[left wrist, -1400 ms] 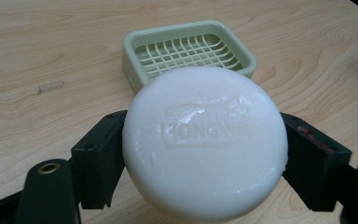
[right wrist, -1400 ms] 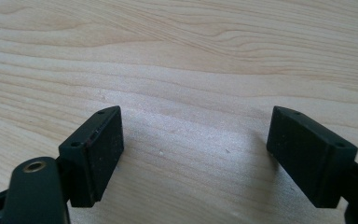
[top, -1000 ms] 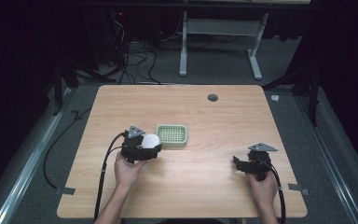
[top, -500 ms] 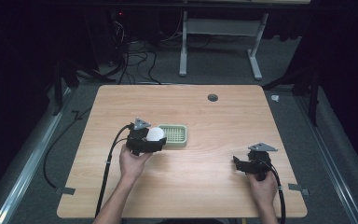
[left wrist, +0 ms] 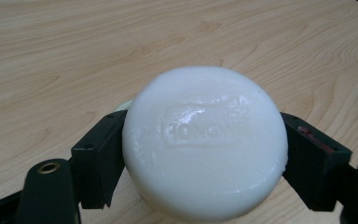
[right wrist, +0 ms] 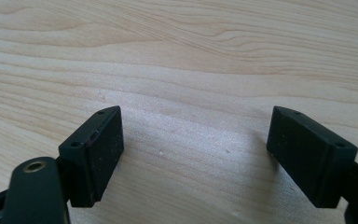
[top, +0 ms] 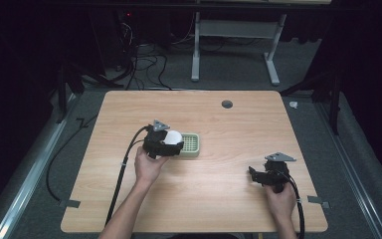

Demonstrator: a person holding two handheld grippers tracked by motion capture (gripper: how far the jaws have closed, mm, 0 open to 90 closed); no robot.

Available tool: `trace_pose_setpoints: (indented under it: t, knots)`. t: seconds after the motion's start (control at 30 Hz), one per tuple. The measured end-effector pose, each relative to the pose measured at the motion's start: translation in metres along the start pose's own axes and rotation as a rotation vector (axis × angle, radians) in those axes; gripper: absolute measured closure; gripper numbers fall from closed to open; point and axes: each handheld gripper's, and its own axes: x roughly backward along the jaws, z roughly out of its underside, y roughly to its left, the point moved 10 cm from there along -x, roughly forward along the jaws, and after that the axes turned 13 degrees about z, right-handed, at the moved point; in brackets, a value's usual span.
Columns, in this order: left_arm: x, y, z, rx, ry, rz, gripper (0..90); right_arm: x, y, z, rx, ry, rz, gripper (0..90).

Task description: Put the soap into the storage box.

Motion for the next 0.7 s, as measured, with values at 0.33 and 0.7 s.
trace_pose_setpoints:
  t: [0.33, 0.7]
  knots:
    - [-0.016, 0.01, 0.0, 0.023, 0.014, -0.017, 23.2, 0.0, 0.0, 0.0, 0.0, 0.0, 0.0, 19.6]
    - [-0.039, 0.016, -0.001, 0.02, 0.043, -0.035, 23.1, 0.0, 0.0, 0.0, 0.0, 0.0, 0.0, 19.6]
